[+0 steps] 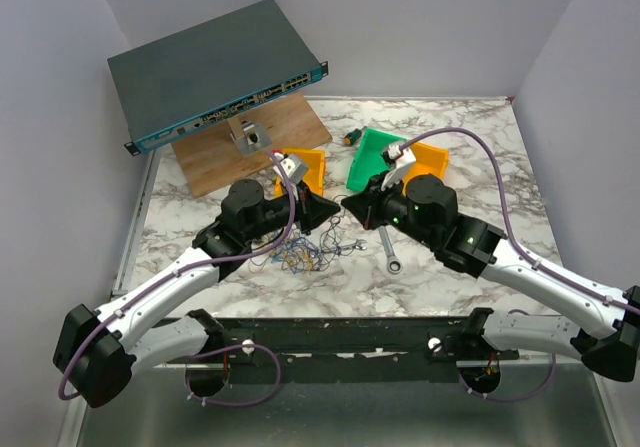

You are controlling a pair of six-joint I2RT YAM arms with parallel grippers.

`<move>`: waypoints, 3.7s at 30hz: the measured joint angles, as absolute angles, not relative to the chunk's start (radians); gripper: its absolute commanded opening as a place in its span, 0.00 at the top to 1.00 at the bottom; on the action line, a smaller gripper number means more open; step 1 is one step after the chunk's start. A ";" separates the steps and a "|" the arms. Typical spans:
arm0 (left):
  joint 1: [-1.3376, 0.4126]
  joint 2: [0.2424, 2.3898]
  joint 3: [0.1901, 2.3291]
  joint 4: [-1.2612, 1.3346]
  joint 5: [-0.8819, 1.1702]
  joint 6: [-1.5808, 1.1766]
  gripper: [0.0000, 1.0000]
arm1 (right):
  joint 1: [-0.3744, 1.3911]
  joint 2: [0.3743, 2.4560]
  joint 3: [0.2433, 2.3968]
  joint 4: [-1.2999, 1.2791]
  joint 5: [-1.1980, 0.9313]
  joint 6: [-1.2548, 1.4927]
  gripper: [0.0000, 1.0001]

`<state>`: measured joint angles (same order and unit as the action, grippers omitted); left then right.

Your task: Untangle the cables

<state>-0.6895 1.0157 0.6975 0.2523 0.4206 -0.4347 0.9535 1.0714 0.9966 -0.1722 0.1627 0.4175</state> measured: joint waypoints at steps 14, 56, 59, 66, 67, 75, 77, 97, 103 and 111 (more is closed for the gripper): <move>-0.690 0.974 0.776 0.123 0.348 -0.403 1.00 | 0.953 0.914 0.710 -0.075 0.175 0.393 0.24; -0.690 0.861 0.860 -0.057 0.286 -0.381 1.00 | 0.947 1.227 0.603 0.379 0.033 0.377 0.95; -0.688 0.842 0.861 -0.083 0.201 -0.384 1.00 | 0.947 1.226 0.601 0.366 0.084 0.398 0.99; -0.616 0.765 0.858 -0.191 -0.040 -0.423 1.00 | 0.949 1.135 0.571 0.233 0.474 0.536 0.99; -0.598 0.753 0.850 -0.214 -0.056 -0.439 1.00 | 0.950 1.115 0.572 0.221 0.532 0.567 0.99; -0.402 0.649 0.700 -0.296 -0.002 -0.629 1.00 | 0.951 0.971 0.585 0.070 0.725 0.872 0.99; -0.364 0.609 0.688 -0.298 0.015 -0.668 1.00 | 0.949 0.966 0.590 -0.015 0.754 0.981 0.99; -0.295 0.818 0.705 -0.091 0.328 -0.629 0.27 | 0.863 0.888 0.566 -0.061 0.701 0.574 0.99; -0.490 0.899 0.698 0.040 0.405 -0.594 0.27 | 0.863 0.885 0.613 -0.046 0.622 0.518 0.99; -0.637 1.119 0.707 0.155 0.434 -0.556 0.29 | 0.863 0.885 0.651 -0.049 0.586 0.503 0.99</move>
<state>-0.6373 1.1194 0.7071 0.1547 0.4335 -0.5556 0.8627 0.8848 0.6506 -0.0486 0.5858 0.5034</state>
